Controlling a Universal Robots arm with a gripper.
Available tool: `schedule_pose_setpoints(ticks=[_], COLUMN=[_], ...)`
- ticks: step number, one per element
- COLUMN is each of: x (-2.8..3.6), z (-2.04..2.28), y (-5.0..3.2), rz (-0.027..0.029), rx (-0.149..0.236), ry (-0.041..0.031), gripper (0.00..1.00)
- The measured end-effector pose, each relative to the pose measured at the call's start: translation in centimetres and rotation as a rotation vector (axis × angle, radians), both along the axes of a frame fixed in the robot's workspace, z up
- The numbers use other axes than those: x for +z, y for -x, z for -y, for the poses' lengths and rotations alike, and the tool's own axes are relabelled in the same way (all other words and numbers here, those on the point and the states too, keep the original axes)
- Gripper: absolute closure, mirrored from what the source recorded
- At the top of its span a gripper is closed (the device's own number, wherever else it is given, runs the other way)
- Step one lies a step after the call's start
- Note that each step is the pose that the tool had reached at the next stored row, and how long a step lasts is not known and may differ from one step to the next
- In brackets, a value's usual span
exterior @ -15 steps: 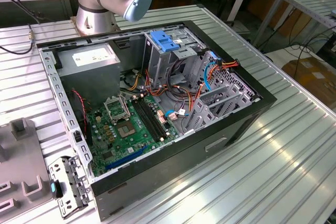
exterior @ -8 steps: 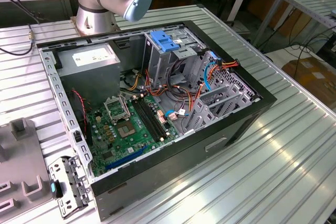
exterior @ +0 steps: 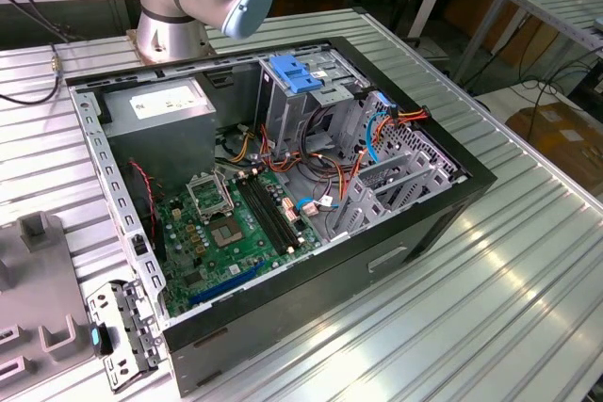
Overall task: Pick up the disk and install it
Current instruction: 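Pick up the disk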
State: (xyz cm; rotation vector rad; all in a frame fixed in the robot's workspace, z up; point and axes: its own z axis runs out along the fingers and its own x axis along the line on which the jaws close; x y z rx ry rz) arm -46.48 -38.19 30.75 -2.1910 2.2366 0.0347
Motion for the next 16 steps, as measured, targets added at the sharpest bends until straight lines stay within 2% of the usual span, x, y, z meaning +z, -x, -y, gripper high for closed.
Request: schedule_pose_setpoints(ticks=[5, 7, 10, 16], x=[-0.03, -0.07, -0.2, -0.49], z=[-0.1, -0.27, -0.27, -0.44], y=[0.0, 0.01, 0.3, 0.31], rz=[0.0, 0.0, -0.0001, 0.0001], rx=[-0.001, -0.011, -0.019, -0.039], ry=[0.0, 0.0, 0.0, -0.0001], gripper=[0.52, 0.52, 0.52, 0.52])
